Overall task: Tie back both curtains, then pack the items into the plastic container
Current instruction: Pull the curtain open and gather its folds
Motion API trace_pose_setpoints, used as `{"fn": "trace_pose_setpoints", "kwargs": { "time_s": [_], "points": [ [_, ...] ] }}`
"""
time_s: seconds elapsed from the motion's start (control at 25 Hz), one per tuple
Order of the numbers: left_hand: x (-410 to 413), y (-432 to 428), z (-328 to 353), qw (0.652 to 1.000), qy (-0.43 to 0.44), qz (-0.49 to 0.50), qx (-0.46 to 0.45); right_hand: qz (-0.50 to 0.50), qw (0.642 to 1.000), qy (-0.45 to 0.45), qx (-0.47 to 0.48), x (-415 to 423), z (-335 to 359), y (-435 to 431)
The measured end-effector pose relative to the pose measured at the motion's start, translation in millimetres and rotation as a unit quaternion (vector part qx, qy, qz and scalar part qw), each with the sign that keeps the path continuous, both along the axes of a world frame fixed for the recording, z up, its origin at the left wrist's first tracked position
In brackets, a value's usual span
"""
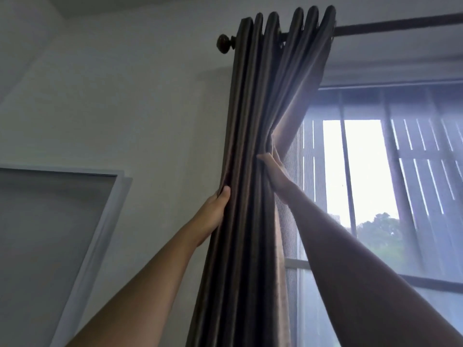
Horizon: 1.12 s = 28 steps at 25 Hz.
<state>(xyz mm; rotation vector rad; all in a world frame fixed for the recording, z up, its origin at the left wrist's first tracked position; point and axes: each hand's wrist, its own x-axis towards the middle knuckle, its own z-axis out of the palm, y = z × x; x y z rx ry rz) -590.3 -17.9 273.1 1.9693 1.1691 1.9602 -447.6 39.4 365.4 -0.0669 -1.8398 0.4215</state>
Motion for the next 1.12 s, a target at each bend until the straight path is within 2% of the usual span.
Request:
{"fn": "trace_pose_setpoints", "kwargs": {
  "time_s": [0.16,0.36,0.44,0.52,0.64,0.84,1.0,1.12],
  "points": [
    [7,1,-2,1.0,-0.01,0.006,0.017,-0.033,0.994,-0.092,-0.053,-21,0,-19],
    [15,-11,-11,0.997,0.001,0.071,0.016,-0.031,0.976,-0.173,-0.126,14,-25,-12],
    [33,-27,-18,0.99,-0.013,0.138,0.024,-0.025,0.976,-0.175,-0.13,38,-33,-10],
    [60,-44,-21,0.969,-0.017,0.242,0.056,-0.032,0.981,-0.159,-0.108,66,-43,-10],
    [108,-65,-25,0.946,0.048,0.308,0.09,-0.061,0.992,-0.084,-0.077,118,-63,-14],
    [214,-73,-63,0.961,0.09,0.246,0.089,-0.112,0.989,-0.027,-0.096,216,-132,-32],
    [312,-72,-119,0.983,0.086,0.157,0.031,-0.122,0.982,0.016,-0.144,317,-214,-51],
    [372,-67,-168,0.989,0.082,0.12,-0.026,-0.18,0.966,0.046,-0.18,389,-274,-64]
  ]
}}
